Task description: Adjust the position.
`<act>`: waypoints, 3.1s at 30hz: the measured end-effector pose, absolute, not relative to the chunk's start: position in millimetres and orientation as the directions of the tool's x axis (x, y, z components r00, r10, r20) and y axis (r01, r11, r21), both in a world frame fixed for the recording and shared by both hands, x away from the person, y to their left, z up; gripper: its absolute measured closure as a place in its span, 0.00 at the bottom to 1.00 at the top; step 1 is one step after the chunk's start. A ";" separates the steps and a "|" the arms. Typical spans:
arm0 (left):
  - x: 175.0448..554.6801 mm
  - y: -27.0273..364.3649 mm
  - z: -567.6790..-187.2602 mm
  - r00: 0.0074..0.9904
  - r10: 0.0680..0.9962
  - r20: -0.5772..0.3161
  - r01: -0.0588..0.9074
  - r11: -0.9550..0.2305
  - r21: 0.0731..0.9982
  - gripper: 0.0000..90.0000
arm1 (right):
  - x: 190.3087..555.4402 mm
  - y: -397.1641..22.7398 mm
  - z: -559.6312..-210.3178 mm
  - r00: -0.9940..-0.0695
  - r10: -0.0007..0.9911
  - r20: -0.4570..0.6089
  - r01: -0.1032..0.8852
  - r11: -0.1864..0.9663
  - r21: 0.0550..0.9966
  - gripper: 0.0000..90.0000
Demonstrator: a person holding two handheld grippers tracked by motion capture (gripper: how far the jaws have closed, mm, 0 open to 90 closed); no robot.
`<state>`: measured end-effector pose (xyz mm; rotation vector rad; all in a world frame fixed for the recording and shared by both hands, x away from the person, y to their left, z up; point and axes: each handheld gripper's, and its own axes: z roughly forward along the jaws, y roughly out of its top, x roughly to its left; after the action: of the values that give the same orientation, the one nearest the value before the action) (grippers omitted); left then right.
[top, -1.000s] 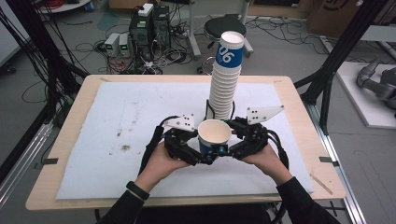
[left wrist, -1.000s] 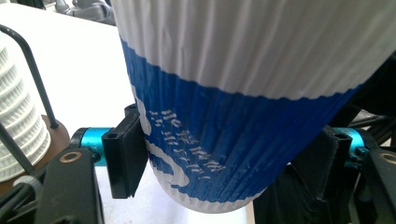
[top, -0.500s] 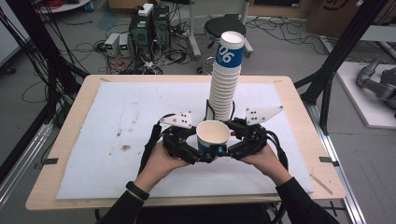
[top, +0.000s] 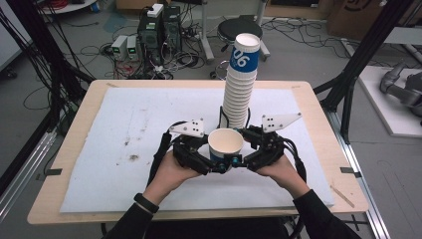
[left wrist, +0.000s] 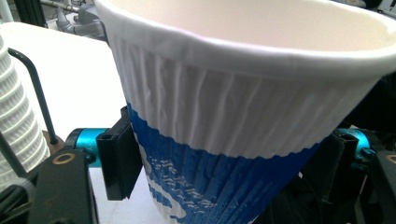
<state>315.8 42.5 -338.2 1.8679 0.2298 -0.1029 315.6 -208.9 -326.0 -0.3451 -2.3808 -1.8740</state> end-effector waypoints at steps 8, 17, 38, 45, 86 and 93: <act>315.9 52.4 -329.2 0.977 0.122 -0.173 0.201 -0.269 0.942 0.28 | 317.4 -220.4 -322.5 -0.971 0.141 0.193 0.219 0.203 0.954 0.20; 315.4 62.7 -319.2 0.977 0.141 -0.161 0.192 -0.242 0.951 0.28 | 318.1 -223.4 -326.3 -0.972 0.158 0.176 0.209 0.230 0.950 0.21; 312.9 58.5 -316.4 0.976 0.143 -0.162 0.192 -0.227 0.955 0.28 | 312.6 -196.1 -347.2 -0.976 0.153 0.155 0.196 0.313 0.929 0.21; 312.3 54.8 -318.8 0.977 0.137 -0.164 0.193 -0.228 0.954 0.28 | 310.1 -189.8 -351.6 -0.976 0.144 0.166 0.203 0.304 0.931 0.29; 308.9 55.5 -315.1 0.979 0.133 -0.157 0.180 -0.181 0.967 0.25 | 308.8 -188.3 -352.6 -0.973 0.120 0.198 0.222 0.250 0.942 0.25; 309.3 54.9 -315.8 0.977 0.126 -0.169 0.191 -0.184 0.964 0.23 | 308.8 -189.5 -352.1 -0.972 0.119 0.202 0.225 0.237 0.945 0.30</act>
<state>309.3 54.9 -315.8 1.7605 0.2357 -0.0587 308.8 -189.5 -352.1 -0.3350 -2.4001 -1.8589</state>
